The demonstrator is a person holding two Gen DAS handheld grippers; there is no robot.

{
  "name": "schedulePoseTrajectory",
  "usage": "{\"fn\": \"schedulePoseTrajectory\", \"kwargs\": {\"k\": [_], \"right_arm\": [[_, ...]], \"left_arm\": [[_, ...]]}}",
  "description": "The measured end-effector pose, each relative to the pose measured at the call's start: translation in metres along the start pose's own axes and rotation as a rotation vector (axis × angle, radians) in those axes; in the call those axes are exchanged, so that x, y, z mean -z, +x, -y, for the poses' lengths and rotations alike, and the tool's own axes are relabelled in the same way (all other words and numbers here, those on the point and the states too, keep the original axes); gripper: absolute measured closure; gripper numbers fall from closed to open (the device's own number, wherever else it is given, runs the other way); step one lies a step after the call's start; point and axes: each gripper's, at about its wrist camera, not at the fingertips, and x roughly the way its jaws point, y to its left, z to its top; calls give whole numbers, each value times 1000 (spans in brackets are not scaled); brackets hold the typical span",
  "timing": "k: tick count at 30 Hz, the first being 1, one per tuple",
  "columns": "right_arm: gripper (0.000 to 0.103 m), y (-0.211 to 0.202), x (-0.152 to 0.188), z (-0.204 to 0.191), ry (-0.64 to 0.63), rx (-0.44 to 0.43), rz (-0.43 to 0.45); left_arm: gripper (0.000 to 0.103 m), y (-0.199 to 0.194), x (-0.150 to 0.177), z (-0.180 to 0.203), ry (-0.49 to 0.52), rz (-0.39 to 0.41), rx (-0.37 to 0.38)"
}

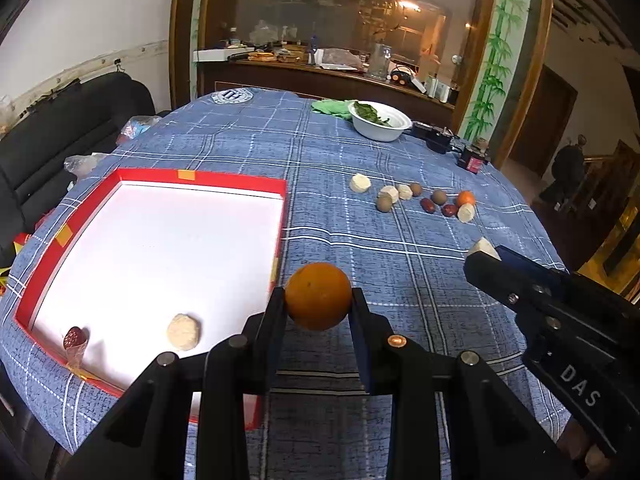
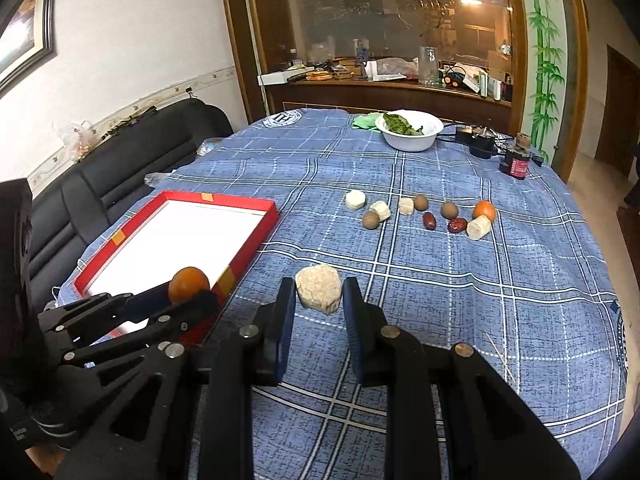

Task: Organize fruits
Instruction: 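Carry the beige ball and the orange over the tray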

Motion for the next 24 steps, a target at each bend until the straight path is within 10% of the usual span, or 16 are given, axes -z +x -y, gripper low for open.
{"fn": "schedulePoseTrajectory", "kwargs": {"k": [24], "right_arm": [[77, 20, -11, -58, -74, -112, -9]], "left_arm": [[73, -2, 0, -69, -139, 1, -111]]}}
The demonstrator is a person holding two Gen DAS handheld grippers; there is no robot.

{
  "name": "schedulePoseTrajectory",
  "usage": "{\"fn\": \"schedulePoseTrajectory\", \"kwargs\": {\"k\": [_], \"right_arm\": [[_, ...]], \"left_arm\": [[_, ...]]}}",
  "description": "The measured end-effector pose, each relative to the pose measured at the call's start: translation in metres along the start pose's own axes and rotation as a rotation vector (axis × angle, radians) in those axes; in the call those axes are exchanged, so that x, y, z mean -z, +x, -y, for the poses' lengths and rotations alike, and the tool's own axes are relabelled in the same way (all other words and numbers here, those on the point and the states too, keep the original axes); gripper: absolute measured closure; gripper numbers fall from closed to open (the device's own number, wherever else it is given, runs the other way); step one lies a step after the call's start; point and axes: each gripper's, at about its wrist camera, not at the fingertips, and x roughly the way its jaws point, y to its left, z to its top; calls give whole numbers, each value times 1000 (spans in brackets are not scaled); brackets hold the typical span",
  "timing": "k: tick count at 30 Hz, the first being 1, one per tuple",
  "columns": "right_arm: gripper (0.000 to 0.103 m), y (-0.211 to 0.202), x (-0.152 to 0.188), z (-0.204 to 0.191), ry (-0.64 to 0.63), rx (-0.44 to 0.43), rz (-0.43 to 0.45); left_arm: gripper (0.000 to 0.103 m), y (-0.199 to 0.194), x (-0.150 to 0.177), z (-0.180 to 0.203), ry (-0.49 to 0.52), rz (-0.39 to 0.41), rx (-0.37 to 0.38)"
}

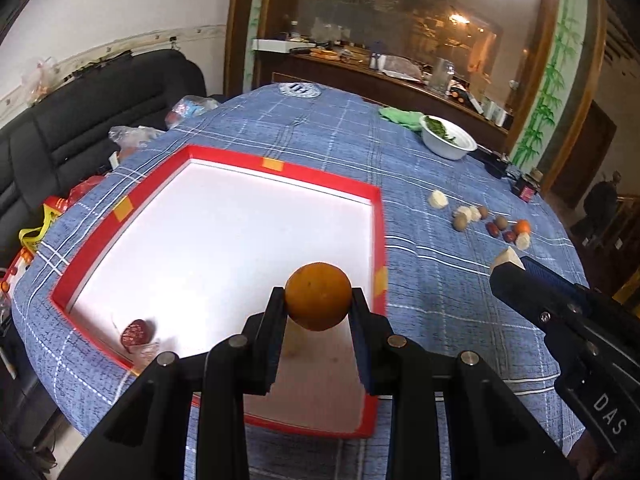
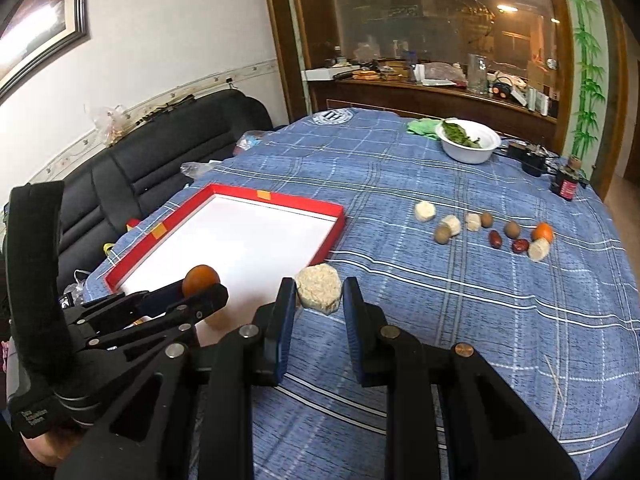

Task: Organize fruits
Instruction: 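Carry the beige ball and the orange over the tray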

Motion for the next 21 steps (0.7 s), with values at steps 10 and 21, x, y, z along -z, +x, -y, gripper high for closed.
{"fn": "schedulePoseTrajectory", "kwargs": {"k": [10, 21], "right_arm": [[77, 23, -8, -27, -29, -50, -14], [77, 64, -12, -45, -35, -80, -64]], "left_arm": [[73, 5, -5, -31, -64, 1, -54], [73, 18, -10, -59, -114, -19, -121]]}}
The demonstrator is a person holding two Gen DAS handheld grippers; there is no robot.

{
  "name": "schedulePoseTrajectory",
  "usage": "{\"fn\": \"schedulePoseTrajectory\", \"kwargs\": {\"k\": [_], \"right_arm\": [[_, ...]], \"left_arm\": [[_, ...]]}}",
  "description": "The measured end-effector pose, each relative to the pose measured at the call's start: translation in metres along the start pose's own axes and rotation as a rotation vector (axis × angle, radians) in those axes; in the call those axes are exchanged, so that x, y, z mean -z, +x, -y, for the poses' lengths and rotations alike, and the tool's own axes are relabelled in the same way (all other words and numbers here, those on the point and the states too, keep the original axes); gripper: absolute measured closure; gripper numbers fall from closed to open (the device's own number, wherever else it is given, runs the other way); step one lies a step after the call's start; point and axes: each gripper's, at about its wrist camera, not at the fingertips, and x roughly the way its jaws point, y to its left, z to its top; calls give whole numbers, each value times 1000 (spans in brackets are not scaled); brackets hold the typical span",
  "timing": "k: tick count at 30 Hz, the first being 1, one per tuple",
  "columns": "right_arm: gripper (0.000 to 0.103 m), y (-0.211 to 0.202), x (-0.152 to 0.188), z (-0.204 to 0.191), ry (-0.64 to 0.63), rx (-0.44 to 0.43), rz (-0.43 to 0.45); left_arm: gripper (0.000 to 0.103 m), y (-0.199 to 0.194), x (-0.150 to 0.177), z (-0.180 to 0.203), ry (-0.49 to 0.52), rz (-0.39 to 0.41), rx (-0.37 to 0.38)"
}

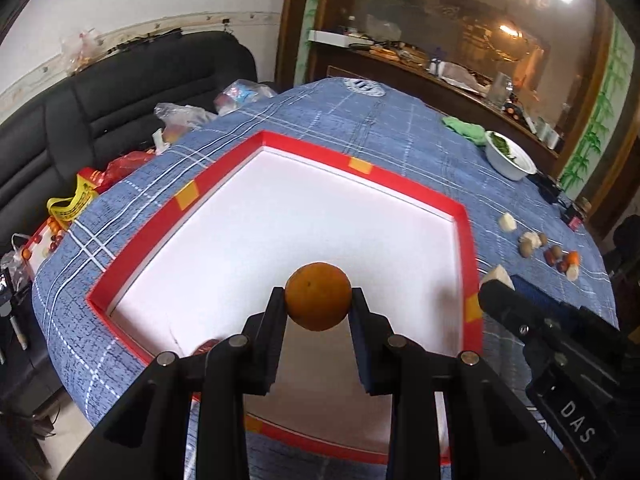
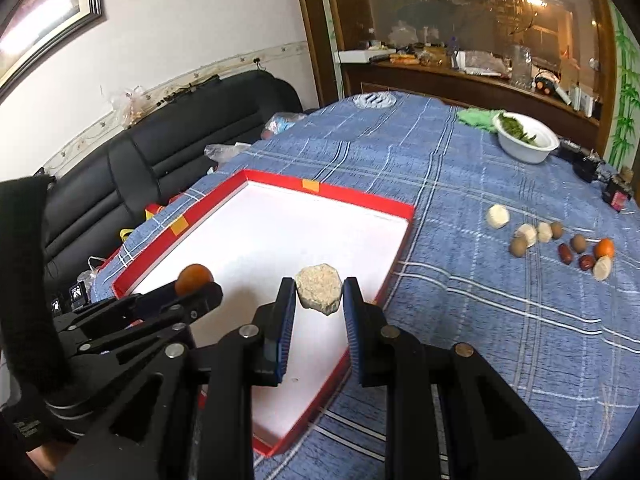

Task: Organize fruits
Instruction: 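Carry the beige ball and the orange over the tray, then open both tools to drop the ball and the orange into the tray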

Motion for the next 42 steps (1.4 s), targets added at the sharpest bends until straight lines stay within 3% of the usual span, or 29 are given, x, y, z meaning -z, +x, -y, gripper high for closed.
{"fn": "schedulePoseTrajectory", "kwargs": {"k": [22, 23, 24, 26, 27, 28, 30, 34, 37, 40, 42], "right_arm": [[76, 58, 5, -14, -7, -50, -131], [76, 60, 5, -14, -6, -51, -137], [76, 62, 5, -13, -4, -57, -148], [76, 62, 5, -13, -1, -71, -156], [72, 61, 5, -13, 0, -70, -156], [62, 60, 5, -12, 3, -66, -155], [57, 54, 4, -7, 13, -73, -141], [57, 27, 0, 16, 57, -67, -80], [57, -5, 1, 57, 116, -5, -2], [57, -32, 8, 118, 191, 115, 46], [58, -39, 18, 169, 237, 216, 26]], "left_arm": [[71, 19, -3, -28, -65, -74, -139], [62, 19, -4, -29, -77, -77, -148], [40, 19, -5, -31, -92, -81, -162], [22, 13, -6, -35, -133, -61, -187], [22, 10, -7, -35, -141, -41, -193], [22, 5, -9, -33, -148, -12, -208], [22, 0, -12, -26, -148, 14, -219], [22, -19, -14, 18, -54, 118, -141], [22, -21, -13, 64, 59, 119, -42], [22, -14, -7, 118, 179, 80, 62], [22, -4, -4, 149, 230, 66, 105]]}}
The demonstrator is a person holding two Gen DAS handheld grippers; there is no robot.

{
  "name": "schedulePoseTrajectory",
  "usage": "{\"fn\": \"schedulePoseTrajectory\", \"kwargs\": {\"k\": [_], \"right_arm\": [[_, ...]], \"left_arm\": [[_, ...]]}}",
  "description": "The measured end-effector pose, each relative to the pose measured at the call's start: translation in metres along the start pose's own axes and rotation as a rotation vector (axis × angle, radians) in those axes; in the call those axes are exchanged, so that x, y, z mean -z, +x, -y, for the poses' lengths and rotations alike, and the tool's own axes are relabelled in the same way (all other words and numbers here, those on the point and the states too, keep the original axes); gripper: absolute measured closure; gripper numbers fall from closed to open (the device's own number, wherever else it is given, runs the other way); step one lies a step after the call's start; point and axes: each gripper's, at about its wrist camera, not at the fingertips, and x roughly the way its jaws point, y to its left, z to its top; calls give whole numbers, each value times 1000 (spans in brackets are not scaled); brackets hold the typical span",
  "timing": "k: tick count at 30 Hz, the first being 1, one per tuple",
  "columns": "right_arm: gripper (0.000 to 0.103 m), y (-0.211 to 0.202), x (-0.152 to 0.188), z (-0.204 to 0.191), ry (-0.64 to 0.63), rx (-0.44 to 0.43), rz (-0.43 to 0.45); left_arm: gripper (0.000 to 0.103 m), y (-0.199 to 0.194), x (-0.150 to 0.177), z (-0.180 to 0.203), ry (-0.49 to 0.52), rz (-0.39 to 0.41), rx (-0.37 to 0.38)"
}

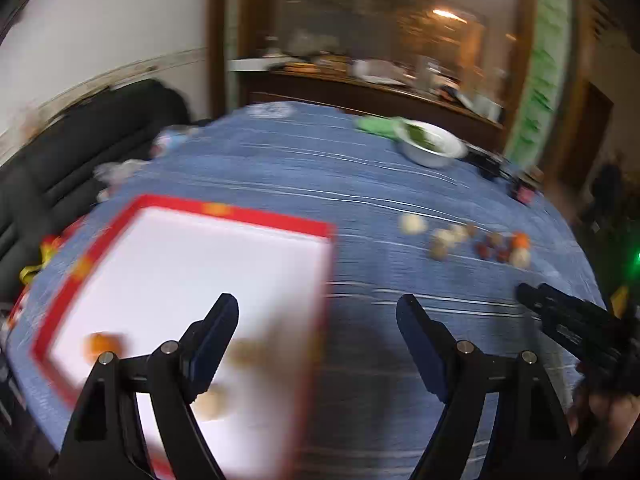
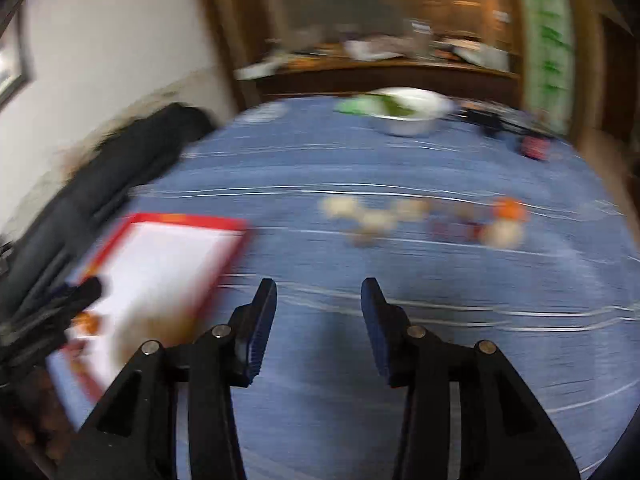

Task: Organize fruits
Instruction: 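Open both tools to drop the ball and the orange into the tray, then grasp another beige cube with the right tool while the left tool grasps a brown kiwi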

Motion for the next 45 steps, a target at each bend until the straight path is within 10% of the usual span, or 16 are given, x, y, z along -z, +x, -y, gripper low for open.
{"fn": "schedulePoseTrajectory", "kwargs": {"k": [8, 16, 23, 34, 40, 45], "right_arm": [[58, 45, -15, 120, 75, 156, -121], [58, 79, -41, 125, 6, 173, -140], [76, 84, -44, 129, 17, 139, -127], [76, 69, -38, 133, 67, 104, -91], [76, 66, -38, 137, 86, 78, -78], [76, 68, -38, 138, 86, 64, -79]], "left_arm": [[22, 69, -12, 73, 69, -112, 58], [23, 109, -19, 94, 43, -153, 57], [46, 132, -21, 91, 19, -163, 81], [45, 137, -27, 100, 25, -140, 121], [83, 143, -29, 106, 62, -152, 80], [83, 138, -27, 103, 79, -162, 100]]}}
